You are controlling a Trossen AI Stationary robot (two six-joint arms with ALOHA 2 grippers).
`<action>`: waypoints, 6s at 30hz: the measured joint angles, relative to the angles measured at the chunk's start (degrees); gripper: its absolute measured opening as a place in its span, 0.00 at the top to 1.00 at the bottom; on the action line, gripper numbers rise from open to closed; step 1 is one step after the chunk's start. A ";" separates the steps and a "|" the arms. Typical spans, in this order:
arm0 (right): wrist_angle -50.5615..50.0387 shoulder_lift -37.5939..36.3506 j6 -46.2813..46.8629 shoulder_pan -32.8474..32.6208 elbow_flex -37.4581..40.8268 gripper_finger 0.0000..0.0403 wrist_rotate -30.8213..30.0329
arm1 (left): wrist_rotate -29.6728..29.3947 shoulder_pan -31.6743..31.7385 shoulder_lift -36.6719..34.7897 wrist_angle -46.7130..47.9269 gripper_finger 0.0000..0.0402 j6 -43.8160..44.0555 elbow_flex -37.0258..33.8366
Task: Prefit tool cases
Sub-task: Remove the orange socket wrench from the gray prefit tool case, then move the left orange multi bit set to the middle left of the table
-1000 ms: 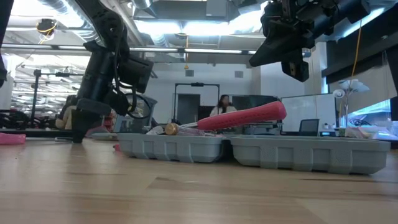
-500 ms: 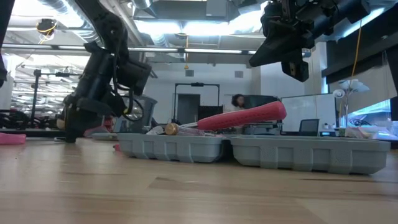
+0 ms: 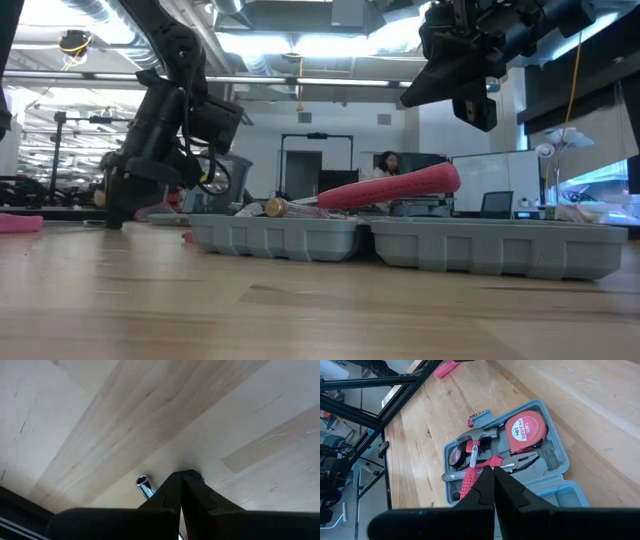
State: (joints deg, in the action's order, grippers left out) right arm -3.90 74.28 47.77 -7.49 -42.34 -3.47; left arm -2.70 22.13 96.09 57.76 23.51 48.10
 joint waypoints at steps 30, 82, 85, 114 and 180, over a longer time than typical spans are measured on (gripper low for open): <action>-0.01 0.00 -0.02 0.00 -0.01 1.00 -1.52 | 2.15 -29.17 -11.72 -22.27 0.88 21.89 5.62; 0.89 0.00 0.26 0.00 -0.01 1.00 0.35 | -1.26 -32.73 -0.49 -8.23 1.00 25.68 5.60; 0.88 0.00 0.21 0.00 -0.01 1.00 0.10 | -1.31 -32.17 -0.94 -2.59 1.00 21.98 5.56; 0.79 0.00 -0.28 0.00 -0.01 1.00 0.01 | 1.56 -30.24 0.02 -5.44 1.00 7.85 5.96; 0.83 0.00 0.37 0.00 -0.01 1.00 -1.53 | 2.91 -23.58 -0.07 -3.82 1.00 -5.16 1.11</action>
State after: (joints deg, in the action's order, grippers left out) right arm -3.08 74.28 48.14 -7.49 -42.35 -5.01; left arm 0.21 -1.45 96.03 53.94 18.35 49.21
